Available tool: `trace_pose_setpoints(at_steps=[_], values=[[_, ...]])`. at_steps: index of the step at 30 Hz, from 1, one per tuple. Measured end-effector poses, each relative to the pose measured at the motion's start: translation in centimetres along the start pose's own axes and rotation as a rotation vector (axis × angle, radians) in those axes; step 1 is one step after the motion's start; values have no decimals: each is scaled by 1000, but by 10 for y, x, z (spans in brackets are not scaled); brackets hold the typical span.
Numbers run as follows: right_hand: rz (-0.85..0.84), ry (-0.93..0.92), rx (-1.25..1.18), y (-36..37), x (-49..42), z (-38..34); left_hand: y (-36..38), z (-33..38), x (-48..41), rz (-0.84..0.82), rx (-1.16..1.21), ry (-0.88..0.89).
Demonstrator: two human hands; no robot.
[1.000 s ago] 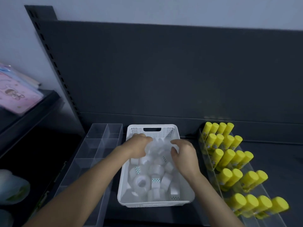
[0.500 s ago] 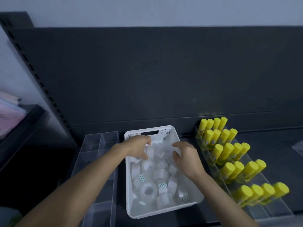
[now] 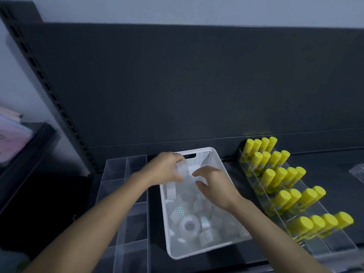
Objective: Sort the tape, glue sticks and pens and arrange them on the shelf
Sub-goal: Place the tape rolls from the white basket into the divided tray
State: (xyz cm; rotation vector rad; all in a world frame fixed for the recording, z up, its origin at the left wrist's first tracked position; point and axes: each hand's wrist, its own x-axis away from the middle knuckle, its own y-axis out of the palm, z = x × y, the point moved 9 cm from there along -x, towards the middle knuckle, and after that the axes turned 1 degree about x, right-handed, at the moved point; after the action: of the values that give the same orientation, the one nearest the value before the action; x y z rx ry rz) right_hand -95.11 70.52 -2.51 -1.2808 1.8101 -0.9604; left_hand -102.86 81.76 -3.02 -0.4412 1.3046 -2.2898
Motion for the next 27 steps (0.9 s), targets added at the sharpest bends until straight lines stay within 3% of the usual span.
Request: trace_pose_setpoints(at_steps=[5,11,20,23,27], values=[[-268,-45,97,45,-17,-27,-34,-17,33,180,171,-40],[-363,-28,82,78,-42,-34,-63,-45,65,386,242,-141],[-373,-18,23,82,-67,-31,-64,-66,82,381,212,-198],[-412,-60,114,64,-72,-28,-64,-68,85,383,197,-203],[-589,-138,320,66,-58,-29,-59,-61,84,366,209,-165]])
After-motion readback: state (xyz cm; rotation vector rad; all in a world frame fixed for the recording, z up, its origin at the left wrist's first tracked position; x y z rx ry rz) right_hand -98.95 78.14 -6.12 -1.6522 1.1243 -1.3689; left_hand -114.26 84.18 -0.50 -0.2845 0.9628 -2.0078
